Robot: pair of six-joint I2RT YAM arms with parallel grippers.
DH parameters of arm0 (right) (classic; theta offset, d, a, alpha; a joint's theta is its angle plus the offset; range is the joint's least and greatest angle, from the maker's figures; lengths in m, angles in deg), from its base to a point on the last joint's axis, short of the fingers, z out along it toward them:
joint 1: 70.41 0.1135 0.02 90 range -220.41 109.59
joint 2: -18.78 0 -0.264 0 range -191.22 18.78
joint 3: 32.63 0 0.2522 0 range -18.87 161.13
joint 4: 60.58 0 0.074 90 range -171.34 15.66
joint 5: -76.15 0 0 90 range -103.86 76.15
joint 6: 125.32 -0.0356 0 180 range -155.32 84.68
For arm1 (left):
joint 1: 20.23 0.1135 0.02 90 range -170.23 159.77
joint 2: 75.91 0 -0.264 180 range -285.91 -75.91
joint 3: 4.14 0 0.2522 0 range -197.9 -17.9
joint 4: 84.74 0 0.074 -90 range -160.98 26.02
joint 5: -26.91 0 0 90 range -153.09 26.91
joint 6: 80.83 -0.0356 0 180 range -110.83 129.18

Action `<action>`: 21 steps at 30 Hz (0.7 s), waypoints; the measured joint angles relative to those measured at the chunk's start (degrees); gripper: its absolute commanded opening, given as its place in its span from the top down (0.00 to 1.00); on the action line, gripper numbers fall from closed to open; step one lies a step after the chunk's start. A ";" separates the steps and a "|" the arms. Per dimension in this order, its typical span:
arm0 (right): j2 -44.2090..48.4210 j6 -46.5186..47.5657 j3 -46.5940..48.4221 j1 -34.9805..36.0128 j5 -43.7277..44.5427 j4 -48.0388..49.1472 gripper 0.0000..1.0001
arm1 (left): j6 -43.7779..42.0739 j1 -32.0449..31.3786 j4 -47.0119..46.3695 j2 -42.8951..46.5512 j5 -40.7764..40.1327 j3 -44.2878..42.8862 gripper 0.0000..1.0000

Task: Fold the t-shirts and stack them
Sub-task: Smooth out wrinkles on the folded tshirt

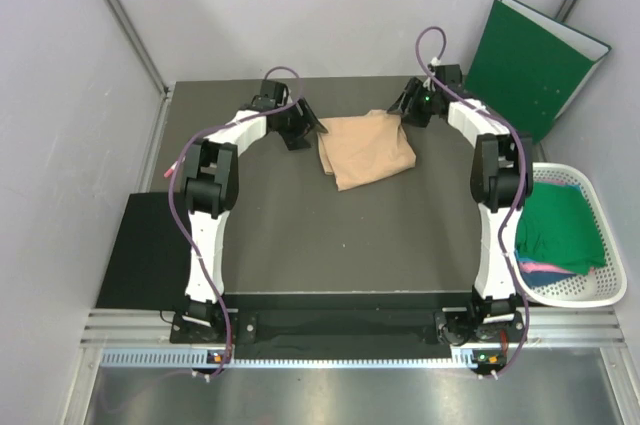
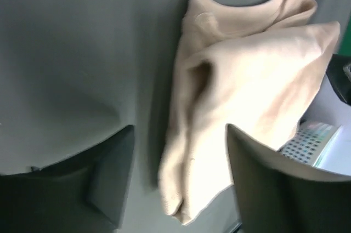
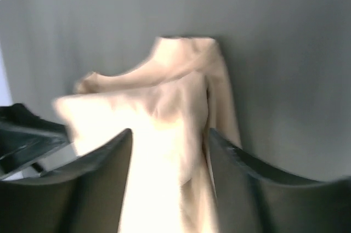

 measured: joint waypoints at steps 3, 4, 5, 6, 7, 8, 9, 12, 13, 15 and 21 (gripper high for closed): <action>-1.88 0.46 -0.50 0.00 1.75 -0.76 0.34 | 0.17 0.00 -0.02 0.63 -0.76 2.43 0.18; -1.88 0.61 -1.57 0.00 2.25 -1.03 0.34 | 0.11 0.00 -0.31 1.46 -0.70 3.67 0.17; -1.70 0.94 -2.45 0.00 2.69 -1.38 0.33 | 0.00 0.00 -0.33 2.64 -1.11 5.05 0.18; -1.49 1.29 -3.52 0.00 3.15 -1.18 0.34 | -0.13 -0.02 -0.17 3.74 -1.22 6.32 0.17; -0.98 1.53 -5.01 -0.02 3.58 -1.07 0.33 | -0.15 -0.04 -0.22 4.90 -1.33 7.67 0.17; 0.00 1.68 -6.73 -0.15 3.41 -0.59 0.33 | -0.13 -0.11 -0.37 5.99 -1.40 8.98 0.17; 1.09 1.86 -8.04 -0.13 4.13 -0.74 0.33 | -0.13 -0.26 -0.48 7.04 -1.53 10.38 0.17; 6.10 2.40 -14.16 -0.50 4.72 -0.61 0.32 | -0.09 -0.98 -0.50 9.62 -1.88 14.08 0.17; 7.78 2.47 -16.02 -0.63 4.85 -0.70 0.32 | -0.04 -1.49 -0.57 9.90 -1.99 14.78 0.17; 10.58 2.73 -19.04 -0.96 4.90 -0.59 0.32 | 0.11 -2.80 -0.83 9.97 -2.19 15.80 0.17; 14.19 2.86 -25.14 -1.33 4.72 0.59 0.31 | 0.70 -7.26 -1.31 9.44 -2.12 16.20 0.17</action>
